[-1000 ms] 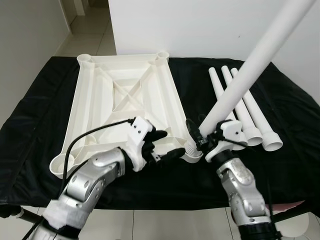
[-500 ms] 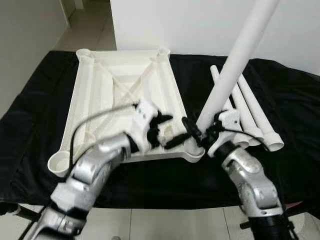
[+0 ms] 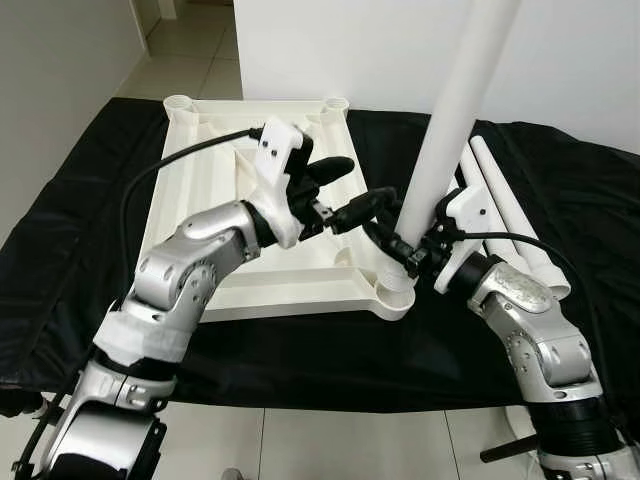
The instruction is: Building children table
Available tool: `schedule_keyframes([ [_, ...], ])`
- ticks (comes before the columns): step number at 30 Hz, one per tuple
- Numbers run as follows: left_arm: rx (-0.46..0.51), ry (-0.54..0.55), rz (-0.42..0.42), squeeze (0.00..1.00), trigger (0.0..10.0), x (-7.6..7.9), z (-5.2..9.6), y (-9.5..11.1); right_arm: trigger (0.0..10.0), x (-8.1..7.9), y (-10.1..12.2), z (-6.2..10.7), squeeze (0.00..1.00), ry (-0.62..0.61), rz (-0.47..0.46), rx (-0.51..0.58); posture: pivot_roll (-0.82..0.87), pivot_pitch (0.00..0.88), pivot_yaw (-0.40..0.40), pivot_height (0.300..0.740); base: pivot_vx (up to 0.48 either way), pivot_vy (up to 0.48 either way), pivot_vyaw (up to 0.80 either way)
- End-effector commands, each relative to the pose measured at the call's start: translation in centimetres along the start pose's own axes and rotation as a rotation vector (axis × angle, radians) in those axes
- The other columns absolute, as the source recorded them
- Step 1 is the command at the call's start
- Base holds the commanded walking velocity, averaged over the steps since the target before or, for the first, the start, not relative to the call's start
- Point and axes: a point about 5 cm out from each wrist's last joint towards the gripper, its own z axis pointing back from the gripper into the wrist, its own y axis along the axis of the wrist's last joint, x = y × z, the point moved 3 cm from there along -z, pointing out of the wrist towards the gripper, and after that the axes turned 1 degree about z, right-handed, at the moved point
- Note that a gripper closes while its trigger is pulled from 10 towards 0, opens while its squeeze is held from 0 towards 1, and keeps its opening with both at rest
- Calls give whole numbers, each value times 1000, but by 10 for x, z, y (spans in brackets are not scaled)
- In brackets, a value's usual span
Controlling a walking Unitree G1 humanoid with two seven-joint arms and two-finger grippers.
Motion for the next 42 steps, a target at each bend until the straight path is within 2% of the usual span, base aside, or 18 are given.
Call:
schedule_keyframes([
  [1,28,-242,13,0,10000,20,-1,13,10000,-2,-2,0,0,43,-2,-35,66,92,-42,740,0,0,0],
  [5,52,-260,26,0,10000,21,-4,21,10000,0,-5,-1,0,33,1,-60,66,92,-42,740,0,0,0],
  [8,58,-319,-19,0,10000,29,-6,28,10000,9,-8,-4,0,-29,-15,-76,59,71,-39,740,0,0,0],
  [12,46,-342,-15,0,10000,32,-8,27,10000,12,-8,-5,0,-52,-37,-61,58,69,-41,740,0,0,0],
  [16,0,-350,-61,0,10000,34,-9,16,10000,13,-6,-7,0,-66,-66,-47,52,63,-36,740,0,0,0],
  [18,-9,-338,-85,0,10000,34,-12,13,10000,13,-7,-8,0,-66,-56,-57,52,62,-36,740,0,0,0],
  [25,3,-296,-94,0,10000,31,-23,13,10000,3,-12,-15,0,-14,14,-98,48,51,-27,740,0,0,0],
  [28,22,-275,-85,0,10000,27,-31,19,10000,0,-19,-19,0,4,45,-128,48,45,-21,740,0,0,0],
  [33,25,-273,-95,0,10000,26,-34,23,10000,-3,-22,-22,0,10,54,-138,50,40,-14,740,0,0,0],
  [37,17,-218,-84,0,10000,19,-42,29,10000,-3,-26,-24,0,-4,66,-145,47,37,-3,740,0,0,0],
  [38,19,-199,-79,0,9216,16,-43,31,10000,-2,-27,-24,0,-13,65,-144,46,36,-1,740,0,0,0],
  [39,19,-199,-79,0,9216,16,-43,31,10000,-2,-27,-24,0,-13,65,-144,46,36,-1,740,0,0,0],
  [40,20,-181,-57,0,0,14,-44,33,10000,-2,-27,-24,0,-23,64,-141,46,35,0,740,0,0,0],
  [42,20,-174,-16,0,0,13,-45,34,10000,-2,-27,-24,0,-37,62,-134,46,34,0,740,0,0,0],
])
